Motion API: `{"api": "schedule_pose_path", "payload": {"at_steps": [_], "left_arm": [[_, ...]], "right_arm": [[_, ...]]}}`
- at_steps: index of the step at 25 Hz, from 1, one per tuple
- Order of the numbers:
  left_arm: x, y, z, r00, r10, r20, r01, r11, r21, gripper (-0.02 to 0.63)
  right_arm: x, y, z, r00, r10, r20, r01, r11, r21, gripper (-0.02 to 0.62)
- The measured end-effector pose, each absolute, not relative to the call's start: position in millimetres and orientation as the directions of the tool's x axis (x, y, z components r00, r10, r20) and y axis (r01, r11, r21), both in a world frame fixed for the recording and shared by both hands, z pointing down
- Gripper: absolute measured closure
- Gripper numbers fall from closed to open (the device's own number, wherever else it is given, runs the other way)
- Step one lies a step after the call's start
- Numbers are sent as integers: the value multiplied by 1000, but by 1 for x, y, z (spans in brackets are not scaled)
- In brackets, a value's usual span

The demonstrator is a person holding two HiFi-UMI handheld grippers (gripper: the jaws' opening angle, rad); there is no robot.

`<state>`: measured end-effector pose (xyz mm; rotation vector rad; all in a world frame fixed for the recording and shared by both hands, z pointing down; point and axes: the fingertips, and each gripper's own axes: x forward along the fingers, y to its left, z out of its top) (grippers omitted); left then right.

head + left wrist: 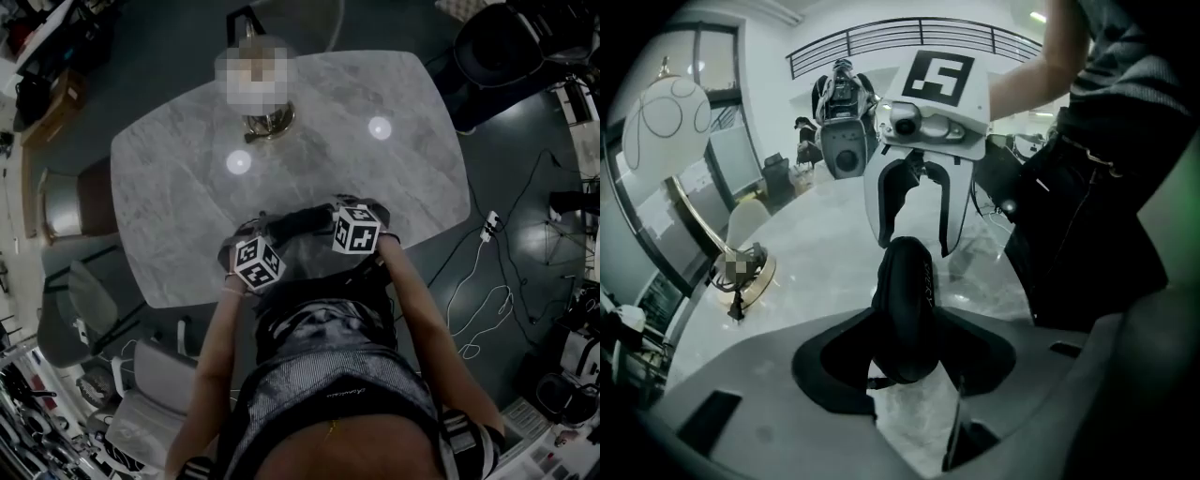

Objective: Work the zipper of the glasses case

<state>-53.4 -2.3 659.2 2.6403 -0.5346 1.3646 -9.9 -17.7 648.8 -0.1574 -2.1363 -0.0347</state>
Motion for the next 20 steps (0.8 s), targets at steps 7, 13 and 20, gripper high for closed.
{"api": "schedule_pose_path", "payload": {"at_steps": [7,13,20], "left_arm": [[-57,-9,656,577,-215,788,-414,-908,55,433],[-64,-15,650,553,-296,779,-446,-895,-24,434],[-64,-6,656,454,-332,827,-363,-916,-169,452]], "right_arm": [[-12,-24,662,-437,-14,900,211,970,117,314],[-13,-29,665,-442,17,897,173,983,66,313],[-14,-32,666,-450,50,892,118,993,4,313]]}}
